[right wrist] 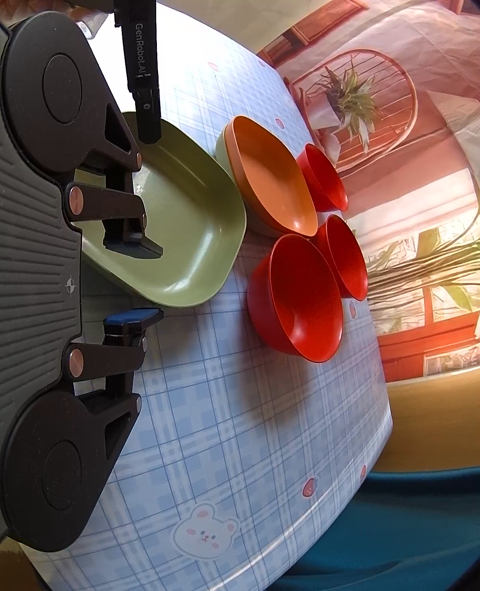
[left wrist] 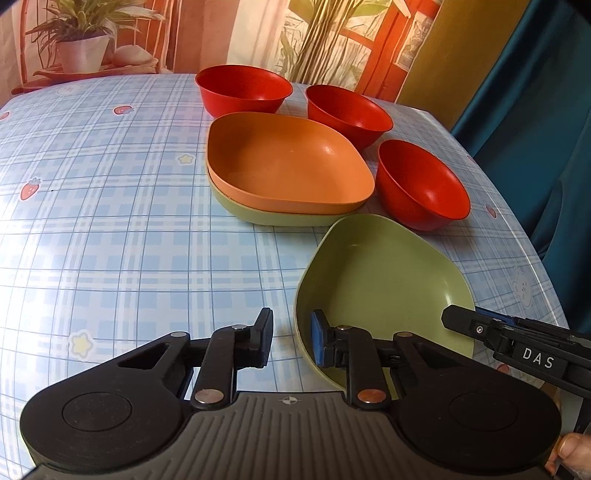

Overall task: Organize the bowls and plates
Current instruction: 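Lift the green plate and lower it onto the orange plate, then release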

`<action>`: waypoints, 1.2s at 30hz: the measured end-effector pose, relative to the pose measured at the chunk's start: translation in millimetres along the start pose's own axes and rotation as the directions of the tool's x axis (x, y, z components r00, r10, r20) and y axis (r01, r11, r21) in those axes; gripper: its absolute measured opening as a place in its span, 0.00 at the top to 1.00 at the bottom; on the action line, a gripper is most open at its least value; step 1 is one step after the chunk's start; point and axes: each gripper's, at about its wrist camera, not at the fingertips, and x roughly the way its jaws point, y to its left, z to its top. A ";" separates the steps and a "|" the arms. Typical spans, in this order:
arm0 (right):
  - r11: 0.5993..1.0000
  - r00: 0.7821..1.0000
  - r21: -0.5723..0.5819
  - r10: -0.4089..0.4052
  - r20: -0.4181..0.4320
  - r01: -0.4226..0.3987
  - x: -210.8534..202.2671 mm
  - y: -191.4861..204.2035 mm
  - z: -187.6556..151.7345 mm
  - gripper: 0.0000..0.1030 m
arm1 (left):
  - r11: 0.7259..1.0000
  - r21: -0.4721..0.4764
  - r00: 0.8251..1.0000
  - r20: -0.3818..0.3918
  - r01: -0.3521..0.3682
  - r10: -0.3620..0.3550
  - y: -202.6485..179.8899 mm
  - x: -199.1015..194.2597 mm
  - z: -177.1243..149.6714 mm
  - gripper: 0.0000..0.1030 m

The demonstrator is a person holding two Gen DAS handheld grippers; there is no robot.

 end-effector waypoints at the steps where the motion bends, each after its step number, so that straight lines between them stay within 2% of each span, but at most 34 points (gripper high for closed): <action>1: 1.000 1.000 0.003 -0.001 0.001 0.001 0.1 -0.4 -0.3 0.78 | 1.000 0.000 1.000 0.000 0.002 -0.002 -0.3 -0.1 -0.6 0.79; 6: 1.000 1.000 0.015 0.008 0.002 -0.008 0.0 -2.0 0.1 0.86 | 1.000 0.022 1.000 0.007 0.005 -0.005 -4.9 -2.7 -4.2 0.83; 20: 1.000 0.999 -0.023 0.015 0.030 -0.015 -10.2 8.3 1.7 0.87 | 0.999 0.051 0.998 0.059 -0.005 0.002 -6.0 -26.0 -10.4 0.83; 27: 0.998 0.999 -0.052 0.024 0.032 -0.023 -12.5 15.7 1.0 0.89 | 0.999 0.043 0.997 0.073 -0.032 0.029 -4.0 -35.3 -15.9 0.83; 36: 0.996 0.998 -0.083 0.027 0.052 -0.022 -18.4 25.0 3.4 0.89 | 0.999 0.022 0.995 0.094 -0.025 0.023 -0.2 -45.2 -19.6 0.83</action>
